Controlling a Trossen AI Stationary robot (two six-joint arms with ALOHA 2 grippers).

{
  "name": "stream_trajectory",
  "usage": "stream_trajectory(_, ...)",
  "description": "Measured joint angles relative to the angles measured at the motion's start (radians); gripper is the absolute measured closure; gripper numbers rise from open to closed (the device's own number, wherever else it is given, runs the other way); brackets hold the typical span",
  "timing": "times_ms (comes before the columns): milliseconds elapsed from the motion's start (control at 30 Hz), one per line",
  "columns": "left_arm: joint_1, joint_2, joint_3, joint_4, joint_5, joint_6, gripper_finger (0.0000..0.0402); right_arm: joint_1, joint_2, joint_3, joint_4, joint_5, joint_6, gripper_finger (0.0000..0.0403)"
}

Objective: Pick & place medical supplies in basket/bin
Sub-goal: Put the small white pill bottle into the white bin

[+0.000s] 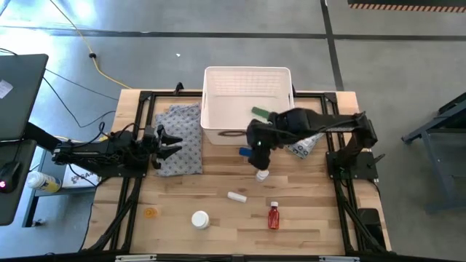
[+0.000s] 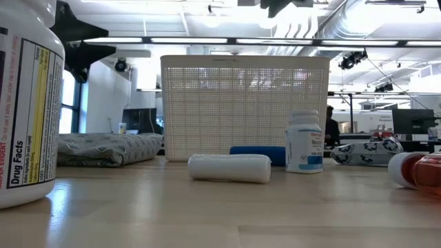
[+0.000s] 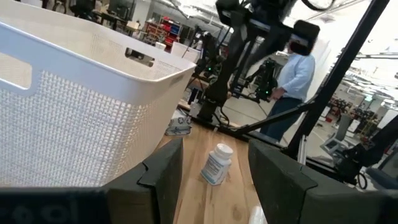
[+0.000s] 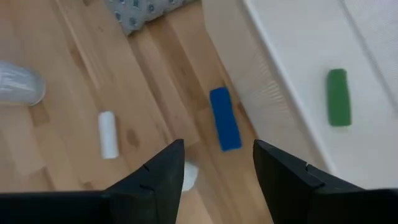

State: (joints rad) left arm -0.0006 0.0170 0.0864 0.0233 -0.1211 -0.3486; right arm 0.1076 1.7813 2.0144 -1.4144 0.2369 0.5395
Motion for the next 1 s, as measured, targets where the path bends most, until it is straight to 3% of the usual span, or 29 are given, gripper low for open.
stream_trajectory(333,0.0,0.0,0.0,0.073,0.051,0.002,0.0186,0.125,0.021,-0.001,0.025,0.06,0.073,0.0222)
stream_trajectory(467,0.0,0.0,0.0,0.102,0.114,0.002,0.0186,0.188,0.07,-0.001,0.034,0.066,0.092,0.0222)
stream_trajectory(733,0.0,0.001,0.0,0.101,0.118,-0.019,0.0186,0.265,0.199,-0.002,0.007,0.081,0.084,0.0222)
stream_trajectory(1000,0.0,0.0,0.0,0.102,0.193,-0.042,0.0186,0.337,0.216,-0.002,-0.071,0.151,0.13,0.0222)
